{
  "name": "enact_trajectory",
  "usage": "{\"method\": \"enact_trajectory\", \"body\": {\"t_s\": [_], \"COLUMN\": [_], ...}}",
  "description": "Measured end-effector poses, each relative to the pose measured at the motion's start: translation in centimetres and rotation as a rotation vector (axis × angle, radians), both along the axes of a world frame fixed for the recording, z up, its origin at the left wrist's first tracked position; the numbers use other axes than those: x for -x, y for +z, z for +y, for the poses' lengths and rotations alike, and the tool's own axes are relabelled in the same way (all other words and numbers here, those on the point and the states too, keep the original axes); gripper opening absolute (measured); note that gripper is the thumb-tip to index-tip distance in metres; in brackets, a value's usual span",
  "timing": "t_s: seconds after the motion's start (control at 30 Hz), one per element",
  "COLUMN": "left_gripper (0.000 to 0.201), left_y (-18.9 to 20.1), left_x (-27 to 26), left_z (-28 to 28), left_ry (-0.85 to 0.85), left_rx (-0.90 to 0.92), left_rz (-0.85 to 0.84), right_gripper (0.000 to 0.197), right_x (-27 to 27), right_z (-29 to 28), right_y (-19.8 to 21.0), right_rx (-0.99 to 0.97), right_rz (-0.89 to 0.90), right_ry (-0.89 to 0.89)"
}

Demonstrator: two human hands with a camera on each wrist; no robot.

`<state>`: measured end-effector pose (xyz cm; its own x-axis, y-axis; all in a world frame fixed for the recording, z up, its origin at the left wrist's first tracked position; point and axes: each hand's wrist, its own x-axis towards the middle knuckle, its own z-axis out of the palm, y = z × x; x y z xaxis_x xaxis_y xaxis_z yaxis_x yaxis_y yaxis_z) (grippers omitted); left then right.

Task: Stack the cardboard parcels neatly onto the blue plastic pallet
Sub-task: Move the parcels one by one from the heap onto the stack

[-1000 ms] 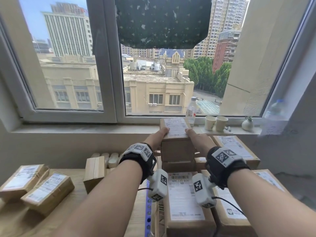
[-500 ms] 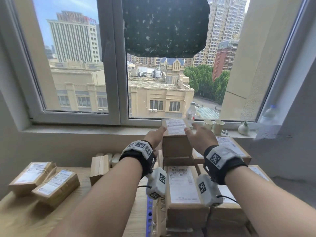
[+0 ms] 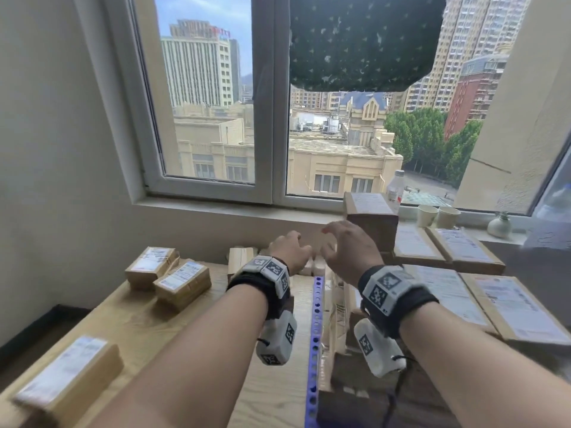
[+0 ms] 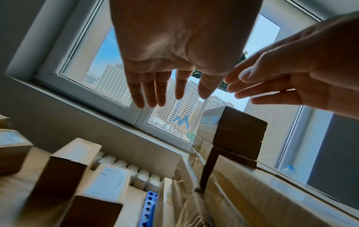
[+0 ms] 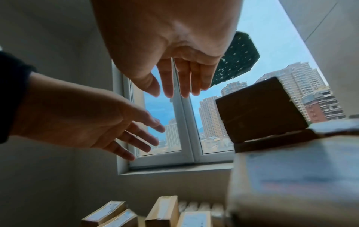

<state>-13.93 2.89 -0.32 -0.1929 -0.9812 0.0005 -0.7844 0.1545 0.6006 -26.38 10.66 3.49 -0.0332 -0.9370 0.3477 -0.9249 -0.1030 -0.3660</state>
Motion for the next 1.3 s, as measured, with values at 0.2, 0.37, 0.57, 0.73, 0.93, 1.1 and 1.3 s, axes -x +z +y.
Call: {"method": "enact_trajectory", "body": {"t_s": [0.2, 0.37, 0.57, 0.73, 0.93, 1.1, 1.3], "left_gripper": [0.054, 0.048, 0.048, 0.047, 0.044, 0.048, 0.05], "left_y": [-1.1, -2.2, -3.2, -4.3, -7.0, -9.7, -14.5], "left_x": [-6.2, -12.5, -21.9, -30.5, -39.2, -45.2, -50.2], "left_z": [0.7, 0.8, 0.2, -1.2, -3.5, -5.4, -6.2], "left_ry": [0.081, 0.172, 0.243, 0.304, 0.35, 0.335, 0.338], "left_rx": [-0.012, -0.018, -0.082, -0.099, -0.145, -0.203, -0.358], "left_rz": [-0.026, -0.053, -0.06, -0.077, -0.056, -0.067, -0.047], "right_gripper": [0.037, 0.036, 0.035, 0.034, 0.035, 0.032, 0.028], "right_x": [-5.0, -9.8, -18.4, -26.3, -34.3, -39.5, -43.7], "right_z": [-0.7, -2.1, -4.8, -7.1, -9.7, -11.1, -11.6], "right_y": [-1.3, -2.2, -4.9, -7.0, -9.5, -12.0, -16.6], "right_rx": [-0.048, -0.115, -0.148, -0.188, -0.271, -0.35, -0.483], "right_rz": [-0.001, -0.014, -0.012, -0.025, -0.014, -0.005, -0.01], "right_ry": [0.061, 0.085, 0.129, 0.183, 0.179, 0.142, 0.089]}}
